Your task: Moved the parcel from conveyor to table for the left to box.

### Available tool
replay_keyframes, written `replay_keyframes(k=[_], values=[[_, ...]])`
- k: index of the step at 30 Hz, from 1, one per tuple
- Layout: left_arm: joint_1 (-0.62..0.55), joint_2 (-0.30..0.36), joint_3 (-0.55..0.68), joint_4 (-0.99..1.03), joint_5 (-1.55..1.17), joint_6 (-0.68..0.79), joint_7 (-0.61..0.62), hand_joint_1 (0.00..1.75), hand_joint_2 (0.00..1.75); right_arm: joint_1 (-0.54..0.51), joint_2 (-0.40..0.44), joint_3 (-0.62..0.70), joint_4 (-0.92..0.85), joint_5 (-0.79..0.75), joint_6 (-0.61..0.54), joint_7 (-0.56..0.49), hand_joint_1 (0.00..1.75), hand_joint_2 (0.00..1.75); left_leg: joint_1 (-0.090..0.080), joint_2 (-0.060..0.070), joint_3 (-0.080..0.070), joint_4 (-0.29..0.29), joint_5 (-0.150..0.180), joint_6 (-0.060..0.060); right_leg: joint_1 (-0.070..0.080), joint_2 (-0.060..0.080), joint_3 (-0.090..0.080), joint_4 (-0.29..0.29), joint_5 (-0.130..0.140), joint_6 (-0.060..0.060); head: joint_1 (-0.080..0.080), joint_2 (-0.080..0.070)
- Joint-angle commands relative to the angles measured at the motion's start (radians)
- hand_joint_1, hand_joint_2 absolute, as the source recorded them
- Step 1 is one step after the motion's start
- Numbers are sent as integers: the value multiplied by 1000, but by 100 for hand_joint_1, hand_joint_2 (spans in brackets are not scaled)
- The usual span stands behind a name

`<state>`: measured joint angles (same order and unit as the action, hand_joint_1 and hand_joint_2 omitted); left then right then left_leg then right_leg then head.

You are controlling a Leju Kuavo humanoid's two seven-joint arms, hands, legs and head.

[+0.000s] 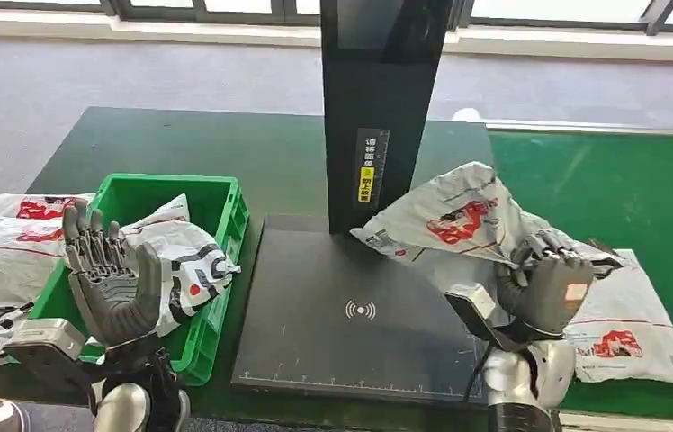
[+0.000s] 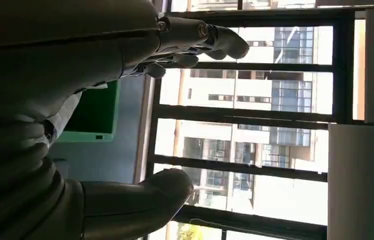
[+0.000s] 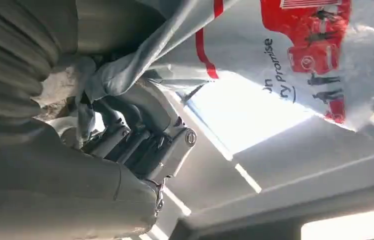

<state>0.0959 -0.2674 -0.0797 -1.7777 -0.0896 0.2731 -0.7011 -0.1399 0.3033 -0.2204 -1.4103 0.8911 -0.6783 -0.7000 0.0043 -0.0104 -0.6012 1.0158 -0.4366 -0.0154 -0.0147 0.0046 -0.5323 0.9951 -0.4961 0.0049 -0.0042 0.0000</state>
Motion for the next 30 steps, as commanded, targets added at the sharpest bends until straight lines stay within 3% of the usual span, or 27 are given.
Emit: replay_keyframes(k=[1,17,22,30], values=[[-26,24,27,47,-3,-5,3,0,175,34,-7,124,112,1,14,29,175,175,0,2,5,-4,0,0,0,1,5,-4,0,-1,0,0],[-25,25,23,48,-5,-6,3,0,175,25,-12,145,158,30,30,63,175,175,0,1,3,-3,0,0,0,0,3,-3,0,-1,0,0],[-40,25,23,67,-4,-16,3,0,175,-4,-16,189,231,43,134,100,175,175,0,2,3,-3,0,0,0,0,3,-3,0,-1,0,0],[-70,22,29,97,-2,-34,3,0,175,-56,-22,224,305,29,179,103,175,175,0,2,2,-2,0,0,0,1,2,-2,1,-1,0,0]])
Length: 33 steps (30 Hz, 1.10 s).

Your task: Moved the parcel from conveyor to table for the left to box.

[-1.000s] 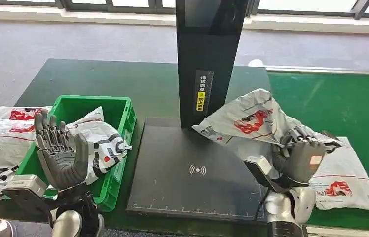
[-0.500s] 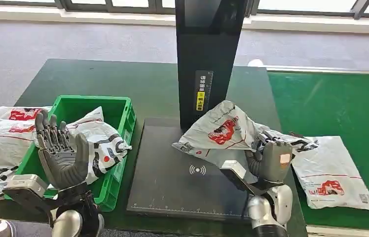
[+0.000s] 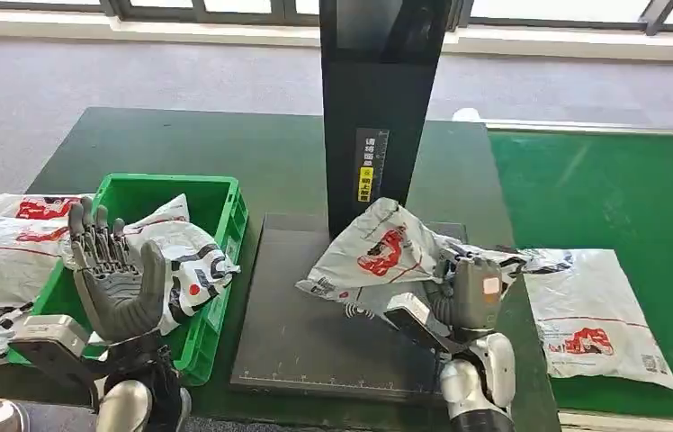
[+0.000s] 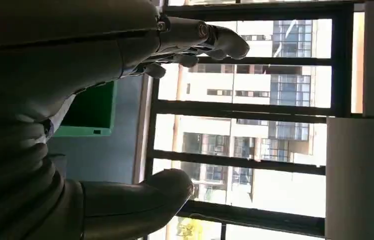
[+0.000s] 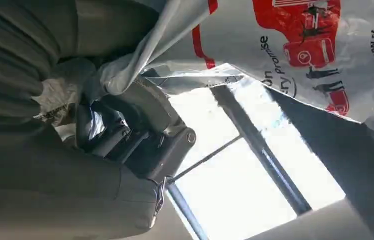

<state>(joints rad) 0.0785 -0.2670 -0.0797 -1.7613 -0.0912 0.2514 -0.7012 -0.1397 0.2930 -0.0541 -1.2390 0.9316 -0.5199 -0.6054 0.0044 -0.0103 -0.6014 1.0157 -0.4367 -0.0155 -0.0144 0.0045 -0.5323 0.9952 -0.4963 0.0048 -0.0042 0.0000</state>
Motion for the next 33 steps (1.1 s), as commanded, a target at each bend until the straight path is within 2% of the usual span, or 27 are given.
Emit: replay_keyframes(k=[1,14,15,16,33], values=[[-53,22,29,81,0,-12,3,0,175,-56,-12,58,133,-11,21,8,175,175,0,2,3,-3,1,0,0,1,2,-3,1,-1,0,0],[-49,20,36,71,-4,2,3,0,175,-130,-26,72,265,-19,44,11,175,175,0,3,3,-2,0,0,0,2,2,-2,1,-1,0,0],[-49,20,36,71,-4,2,3,0,175,-130,-26,72,265,-19,44,11,42,175,0,2,3,-3,1,0,0,1,2,-3,1,-1,0,0],[-46,20,37,72,-7,7,3,0,175,-139,-25,73,272,-14,38,17,0,175,0,2,2,-2,0,0,0,1,2,-1,1,-1,0,0],[-31,20,22,65,-10,31,3,0,175,-168,-33,56,318,-44,10,31,0,175,-1,2,5,-5,2,0,-1,1,4,-5,2,-1,0,0]])
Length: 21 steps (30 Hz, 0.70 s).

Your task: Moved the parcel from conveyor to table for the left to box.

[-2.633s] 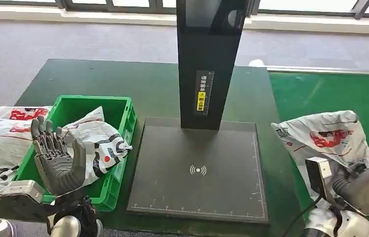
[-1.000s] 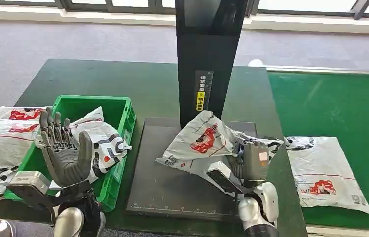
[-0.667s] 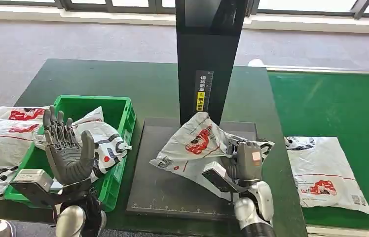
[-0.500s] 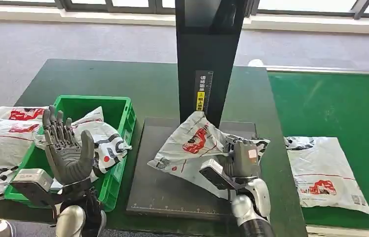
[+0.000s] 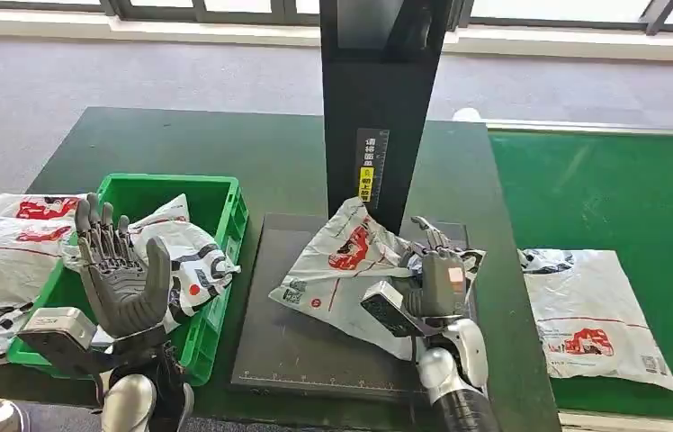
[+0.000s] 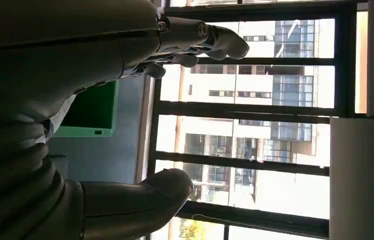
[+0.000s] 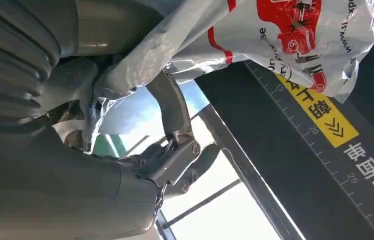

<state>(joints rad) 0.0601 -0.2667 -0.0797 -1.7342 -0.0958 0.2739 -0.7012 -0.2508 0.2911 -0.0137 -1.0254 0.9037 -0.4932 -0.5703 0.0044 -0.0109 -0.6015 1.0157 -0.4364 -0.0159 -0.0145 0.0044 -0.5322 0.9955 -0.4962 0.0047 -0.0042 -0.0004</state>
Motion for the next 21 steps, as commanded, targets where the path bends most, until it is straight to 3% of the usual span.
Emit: replay_keyframes(k=[1,13,21], values=[[-13,19,22,37,-5,9,3,0,175,-57,-31,16,105,-16,-16,-4,0,175,0,2,2,-2,0,0,0,1,2,-2,0,0,0,0],[-5,21,17,30,-8,18,3,0,175,-39,-27,8,74,-59,-39,-42,0,175,0,1,1,-1,0,0,0,0,1,-1,0,0,0,0],[14,33,5,23,-9,33,3,0,175,43,-20,-11,-70,-140,-53,-104,0,175,-1,0,2,-2,0,0,0,-1,2,-2,0,-1,0,0]])
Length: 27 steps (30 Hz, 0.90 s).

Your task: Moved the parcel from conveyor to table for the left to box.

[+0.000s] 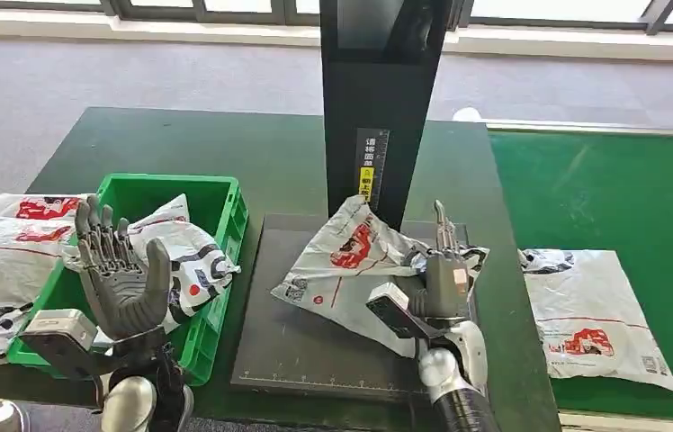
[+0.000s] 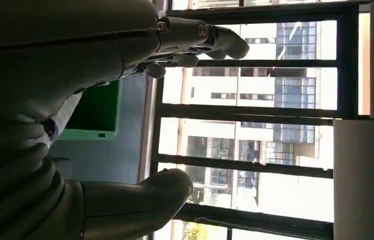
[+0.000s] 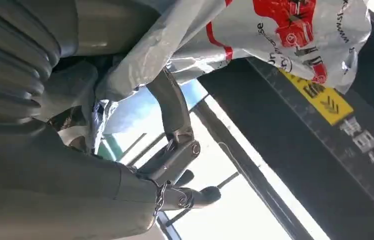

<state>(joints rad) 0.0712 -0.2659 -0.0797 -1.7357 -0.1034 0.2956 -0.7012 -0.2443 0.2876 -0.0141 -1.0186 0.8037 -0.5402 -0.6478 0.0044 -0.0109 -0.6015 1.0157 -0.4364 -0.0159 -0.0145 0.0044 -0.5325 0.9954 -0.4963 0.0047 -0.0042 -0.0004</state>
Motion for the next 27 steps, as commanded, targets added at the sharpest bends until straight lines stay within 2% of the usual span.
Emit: replay_keyframes(k=[1,5,6,27], values=[[6,33,3,23,-3,14,3,0,175,44,-17,-15,-88,-51,-6,-30,0,175,-1,0,3,-3,0,0,0,-1,3,-3,0,-1,0,0],[12,39,-4,24,-2,22,3,0,175,58,-18,-18,-120,-81,10,-31,0,175,-1,1,3,-3,0,0,0,-1,3,-3,0,-1,0,0],[11,39,-5,25,-2,23,3,0,175,57,-22,-17,-109,-65,15,-9,0,0,-1,0,2,-2,0,0,-1,-1,2,-2,0,0,0,0],[-11,45,-11,41,-5,22,3,0,175,16,-30,-32,-55,-61,18,-10,0,0,-1,1,5,-5,1,0,0,-1,4,-5,1,-1,0,0]])
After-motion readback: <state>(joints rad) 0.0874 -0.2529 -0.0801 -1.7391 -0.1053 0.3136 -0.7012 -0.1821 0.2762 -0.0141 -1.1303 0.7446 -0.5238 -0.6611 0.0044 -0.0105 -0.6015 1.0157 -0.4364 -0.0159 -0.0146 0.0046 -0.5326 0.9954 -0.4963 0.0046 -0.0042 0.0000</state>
